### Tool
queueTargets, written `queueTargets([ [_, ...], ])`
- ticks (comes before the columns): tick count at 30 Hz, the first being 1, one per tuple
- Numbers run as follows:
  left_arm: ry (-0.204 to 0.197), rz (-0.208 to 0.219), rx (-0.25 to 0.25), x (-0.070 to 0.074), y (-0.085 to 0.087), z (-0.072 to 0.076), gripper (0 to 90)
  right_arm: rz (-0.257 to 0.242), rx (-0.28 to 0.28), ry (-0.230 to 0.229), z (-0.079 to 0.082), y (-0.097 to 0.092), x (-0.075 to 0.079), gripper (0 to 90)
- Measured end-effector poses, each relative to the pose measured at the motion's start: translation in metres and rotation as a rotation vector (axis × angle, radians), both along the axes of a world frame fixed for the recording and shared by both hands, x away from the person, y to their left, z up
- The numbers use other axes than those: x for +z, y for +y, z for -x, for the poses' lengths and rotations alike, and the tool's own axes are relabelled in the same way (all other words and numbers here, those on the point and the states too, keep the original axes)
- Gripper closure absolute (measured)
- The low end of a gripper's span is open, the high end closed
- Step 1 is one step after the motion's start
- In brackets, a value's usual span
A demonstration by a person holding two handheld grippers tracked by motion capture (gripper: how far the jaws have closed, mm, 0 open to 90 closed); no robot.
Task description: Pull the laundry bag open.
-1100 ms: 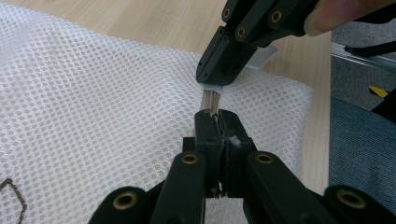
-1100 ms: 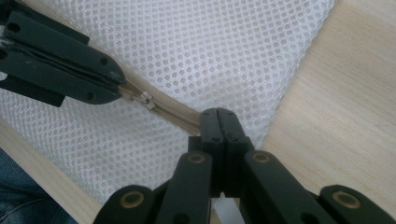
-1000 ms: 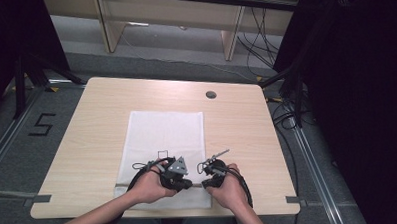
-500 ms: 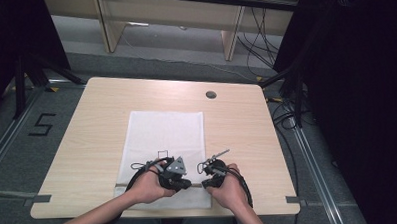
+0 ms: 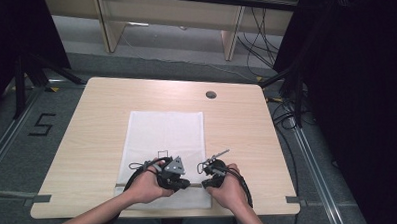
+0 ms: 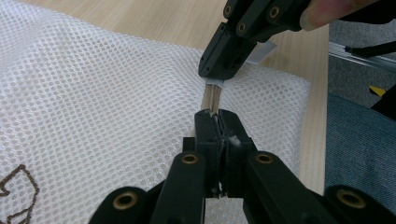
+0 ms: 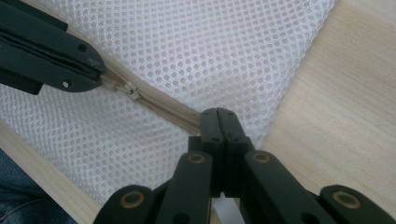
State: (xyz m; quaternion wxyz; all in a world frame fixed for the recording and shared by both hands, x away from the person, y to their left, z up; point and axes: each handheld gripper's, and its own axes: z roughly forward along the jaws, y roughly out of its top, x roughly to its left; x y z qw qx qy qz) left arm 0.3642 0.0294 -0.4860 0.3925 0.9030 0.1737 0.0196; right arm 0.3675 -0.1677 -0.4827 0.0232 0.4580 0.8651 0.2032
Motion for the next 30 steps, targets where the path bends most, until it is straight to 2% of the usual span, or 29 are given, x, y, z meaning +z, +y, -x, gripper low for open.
queueTargets([
  [4, 0.002, 0.000, 0.006, 0.001, 0.002, 0.001, 87.4, 0.000, -0.004, 0.004, 0.000, 0.000, 0.000, 90.0],
  [5, -0.006, -0.014, 0.000, 0.002, 0.004, 0.000, 87.4, 0.001, -0.004, 0.003, 0.000, 0.000, 0.000, 90.0],
  [6, -0.003, -0.003, 0.005, 0.002, 0.004, 0.000, 87.4, 0.001, -0.003, 0.003, 0.000, 0.000, 0.000, 90.0],
  [13, 0.000, -0.012, 0.005, 0.002, 0.007, 0.000, 87.3, 0.000, -0.005, 0.004, 0.000, 0.000, 0.000, 90.0],
  [14, 0.004, 0.001, 0.011, 0.002, 0.006, 0.001, 87.4, 0.000, -0.005, 0.004, 0.000, 0.000, 0.000, 90.0],
  [15, -0.003, 0.002, 0.000, 0.002, 0.007, 0.000, 87.4, 0.000, -0.005, 0.003, 0.000, 0.000, 0.000, 90.0],
  [19, 0.011, 0.002, 0.016, 0.002, 0.010, 0.001, 87.4, 0.001, -0.004, 0.002, 0.000, 0.000, 0.000, 90.0],
  [21, -0.002, -0.001, 0.005, 0.002, 0.010, 0.000, 87.3, 0.001, -0.003, 0.002, 0.000, 0.000, 0.000, 90.0],
  [22, 0.010, 0.004, 0.019, 0.002, 0.011, 0.001, 87.4, 0.001, -0.003, 0.002, 0.000, 0.000, 0.000, 90.0],
  [24, -0.005, -0.011, 0.004, 0.003, 0.013, 0.000, 87.3, 0.000, -0.004, 0.002, 0.000, 0.000, 0.000, 90.0],
  [26, 0.002, -0.003, 0.013, 0.003, 0.013, 0.001, 87.4, 0.001, -0.004, 0.002, 0.000, 0.000, 0.000, 90.0],
  [27, -0.007, -0.008, 0.001, 0.004, 0.014, 0.000, 87.3, 0.000, -0.005, 0.004, 0.000, 0.000, 0.000, 90.0],
  [28, 0.002, -0.006, 0.017, 0.004, 0.015, 0.001, 87.3, 0.001, -0.005, 0.004, 0.000, 0.000, 0.000, 90.0],
  [29, -0.014, -0.016, 0.001, 0.004, 0.016, 0.000, 87.4, 0.002, -0.003, 0.002, 0.000, 0.000, 0.000, 90.0],
  [30, 0.001, -0.007, 0.014, 0.004, 0.016, 0.001, 87.4, 0.000, -0.005, 0.004, 0.000, 0.000, 0.000, 90.0],
])
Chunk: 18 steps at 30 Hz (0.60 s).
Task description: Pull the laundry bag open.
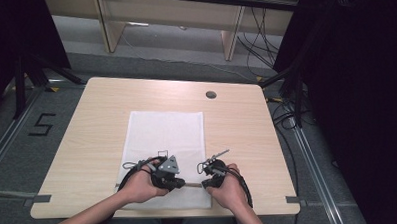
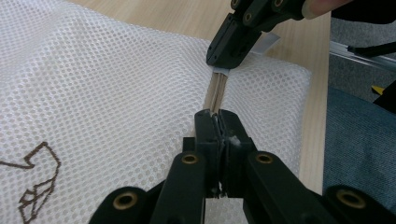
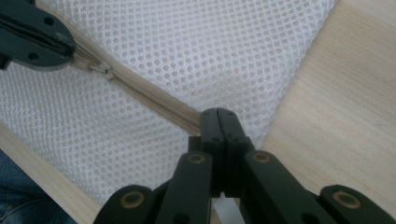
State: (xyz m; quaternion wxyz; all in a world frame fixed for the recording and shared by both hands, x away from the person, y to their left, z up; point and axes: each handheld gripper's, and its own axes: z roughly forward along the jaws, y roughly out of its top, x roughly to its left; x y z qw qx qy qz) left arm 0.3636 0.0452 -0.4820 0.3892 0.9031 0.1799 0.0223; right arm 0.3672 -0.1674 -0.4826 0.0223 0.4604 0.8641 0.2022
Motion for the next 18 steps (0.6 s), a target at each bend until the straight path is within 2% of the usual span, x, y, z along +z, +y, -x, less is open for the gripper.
queueTargets([
  [1, -0.008, 0.001, -0.009, 0.000, 0.001, -0.001, 87.4, 0.001, 0.001, -0.002, 0.000, 0.000, 0.000, 90.0],
  [2, 0.010, 0.011, 0.013, 0.000, 0.001, 0.001, 87.4, 0.001, 0.001, -0.001, 0.000, 0.000, 0.000, 90.0],
  [4, 0.000, 0.010, -0.001, 0.000, 0.002, -0.001, 87.3, 0.000, 0.000, 0.000, 0.000, 0.000, 0.000, 90.0],
  [6, 0.011, 0.015, 0.016, 0.001, 0.003, 0.001, 87.3, 0.001, 0.001, -0.002, 0.000, 0.000, 0.000, 90.0],
  [8, -0.001, 0.009, 0.005, 0.001, 0.005, 0.000, 87.3, 0.000, 0.001, -0.002, 0.000, 0.000, 0.000, 90.0],
  [11, 0.009, 0.012, 0.020, 0.000, 0.007, 0.001, 87.4, 0.000, 0.000, -0.001, 0.000, 0.000, 0.000, 90.0],
  [12, 0.001, 0.012, 0.006, 0.001, 0.008, 0.000, 87.4, 0.000, 0.000, -0.001, 0.000, 0.000, 0.000, 90.0],
  [13, 0.014, 0.018, 0.020, 0.000, 0.009, 0.001, 87.3, 0.000, 0.000, 0.000, 0.000, 0.000, 0.000, 90.0],
  [15, 0.004, 0.001, 0.018, 0.001, 0.011, 0.000, 87.4, 0.000, 0.000, 0.000, 0.000, 0.000, 0.000, 90.0],
  [17, 0.014, 0.020, 0.023, 0.000, 0.010, 0.001, 87.3, 0.000, 0.003, -0.004, 0.000, 0.000, 0.000, 90.0],
  [18, 0.007, 0.010, 0.022, 0.001, 0.011, 0.001, 87.3, 0.000, 0.004, -0.004, 0.000, 0.000, 0.000, 90.0],
])
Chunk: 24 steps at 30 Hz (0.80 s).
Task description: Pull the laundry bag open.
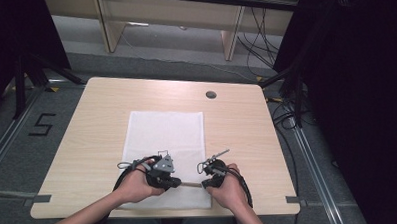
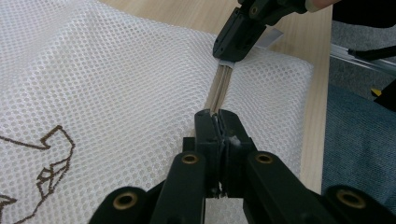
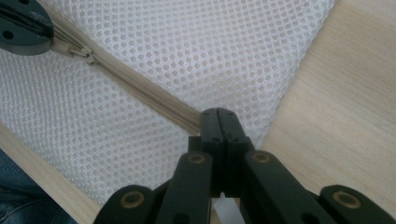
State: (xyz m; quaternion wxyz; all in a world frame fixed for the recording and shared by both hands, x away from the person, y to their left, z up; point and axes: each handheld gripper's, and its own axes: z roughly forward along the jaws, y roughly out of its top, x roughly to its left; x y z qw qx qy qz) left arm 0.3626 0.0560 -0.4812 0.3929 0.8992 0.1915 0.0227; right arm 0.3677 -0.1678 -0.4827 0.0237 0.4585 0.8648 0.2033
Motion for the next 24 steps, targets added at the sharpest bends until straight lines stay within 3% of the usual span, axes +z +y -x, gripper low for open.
queueTargets([
  [1, 0.001, 0.002, -0.001, -0.0002, 0.0003, -0.0003, 87.4, 0.006, -0.020, 0.017, 0.0010, 0.0008, 0.0009, 90.0],
  [2, -0.011, 0.002, -0.013, 0.0001, 0.0008, -0.0009, 87.3, 0.000, -0.002, 0.002, 0.0001, 0.0001, 0.0000, 90.0],
  [3, 0.004, 0.008, 0.004, -0.0002, 0.0009, 0.0003, 87.3, 0.000, -0.001, 0.001, 0.0001, 0.0001, 0.0000, 90.0],
  [7, -0.016, -0.018, -0.019, 0.0016, 0.0041, -0.0013, 87.3, 0.002, -0.010, 0.009, 0.0007, 0.0004, 0.0004, 90.0],
  [8, -0.001, -0.006, -0.004, 0.0009, 0.0038, 0.0000, 87.3, 0.002, -0.010, 0.009, 0.0006, 0.0004, 0.0004, 90.0],
  [10, -0.016, -0.016, -0.016, 0.0015, 0.0050, -0.0012, 87.3, 0.006, -0.021, 0.016, 0.0010, 0.0007, 0.0009, 90.0],
  [12, 0.000, -0.008, -0.001, 0.0015, 0.0057, 0.0001, 87.4, 0.005, -0.017, 0.014, 0.0009, 0.0006, 0.0008, 90.0],
  [15, -0.020, -0.018, -0.015, 0.0021, 0.0072, -0.0009, 87.4, 0.000, -0.002, 0.002, 0.0001, 0.0001, 0.0000, 90.0],
  [18, 0.005, 0.010, 0.011, 0.0012, 0.0073, 0.0009, 87.4, 0.000, -0.002, 0.002, 0.0001, 0.0001, 0.0000, 90.0],
  [24, 0.004, 0.007, 0.008, 0.0012, 0.0074, 0.0009, 87.3, 0.000, -0.002, 0.002, 0.0002, 0.0001, 0.0000, 90.0],
])
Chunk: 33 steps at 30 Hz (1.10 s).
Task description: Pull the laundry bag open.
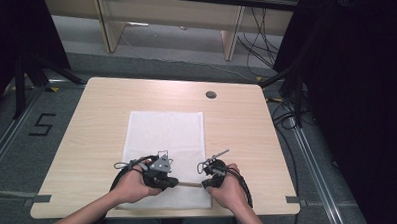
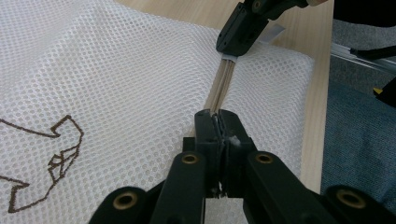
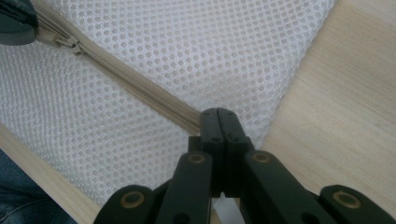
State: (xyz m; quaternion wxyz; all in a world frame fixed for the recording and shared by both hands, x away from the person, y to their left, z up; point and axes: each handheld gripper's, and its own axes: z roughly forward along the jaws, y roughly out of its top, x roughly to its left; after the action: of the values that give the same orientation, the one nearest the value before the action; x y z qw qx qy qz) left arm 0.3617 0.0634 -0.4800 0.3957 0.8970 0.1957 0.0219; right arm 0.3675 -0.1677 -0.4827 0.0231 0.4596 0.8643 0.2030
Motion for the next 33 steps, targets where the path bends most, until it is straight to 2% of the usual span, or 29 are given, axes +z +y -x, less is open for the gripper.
queueTargets([
  [3, -0.002, 0.000, -0.002, 0.000, 0.000, 0.000, 87.4, -0.001, 0.000, -0.001, 0.000, 0.000, 0.000, 90.0],
  [4, -0.017, -0.009, -0.016, 0.001, 0.000, -0.001, 87.4, -0.001, 0.000, 0.000, 0.000, 0.000, 0.000, 90.0],
  [6, -0.023, -0.023, -0.024, 0.001, 0.001, -0.001, 87.3, -0.001, -0.001, 0.000, 0.000, 0.000, 0.000, 90.0],
  [8, -0.017, -0.022, -0.012, 0.001, 0.002, -0.001, 87.3, -0.002, -0.002, 0.001, 0.000, 0.000, 0.000, 90.0],
  [9, -0.006, -0.004, 0.004, 0.001, 0.002, 0.000, 87.4, 0.000, 0.001, -0.002, 0.000, 0.000, 0.000, 90.0],
  [11, -0.006, -0.007, 0.002, 0.001, 0.004, 0.000, 87.4, -0.005, -0.013, 0.009, 0.001, 0.001, 0.000, 90.0],
  [12, -0.018, -0.017, -0.018, 0.001, 0.005, -0.002, 87.3, 0.002, 0.006, -0.007, 0.000, -0.001, 0.000, 90.0],
  [14, -0.015, -0.024, -0.009, 0.001, 0.006, -0.001, 87.4, -0.001, 0.001, -0.002, 0.000, 0.000, 0.000, 90.0],
  [15, -0.002, -0.004, 0.005, 0.000, 0.006, 0.000, 87.4, -0.001, 0.001, -0.002, 0.000, 0.000, 0.000, 90.0],
  [16, -0.002, 0.000, 0.005, 0.000, 0.006, -0.001, 87.3, 0.000, 0.000, -0.002, 0.000, 0.000, 0.000, 90.0],
  [17, -0.021, -0.022, -0.013, 0.001, 0.008, -0.002, 87.4, 0.000, 0.000, -0.002, 0.000, 0.000, 0.000, 90.0],
  [23, 0.000, -0.002, 0.013, 0.001, 0.011, -0.001, 87.4, -0.001, 0.001, -0.001, 0.000, 0.000, 0.000, 90.0],
  [24, -0.011, -0.007, 0.001, 0.001, 0.012, -0.003, 87.4, -0.001, 0.001, -0.001, 0.000, 0.000, 0.000, 90.0],
  [29, -0.004, -0.012, 0.015, 0.001, 0.014, -0.002, 87.4, -0.001, 0.000, -0.002, 0.000, 0.000, 0.000, 90.0],
  [32, -0.016, -0.021, -0.001, 0.002, 0.015, -0.003, 87.4, -0.005, 0.001, -0.002, 0.000, 0.000, 0.000, 90.0],
  [33, -0.004, -0.005, 0.012, 0.001, 0.014, -0.002, 87.4, -0.002, -0.014, 0.008, 0.000, 0.000, 0.000, 90.0],
])
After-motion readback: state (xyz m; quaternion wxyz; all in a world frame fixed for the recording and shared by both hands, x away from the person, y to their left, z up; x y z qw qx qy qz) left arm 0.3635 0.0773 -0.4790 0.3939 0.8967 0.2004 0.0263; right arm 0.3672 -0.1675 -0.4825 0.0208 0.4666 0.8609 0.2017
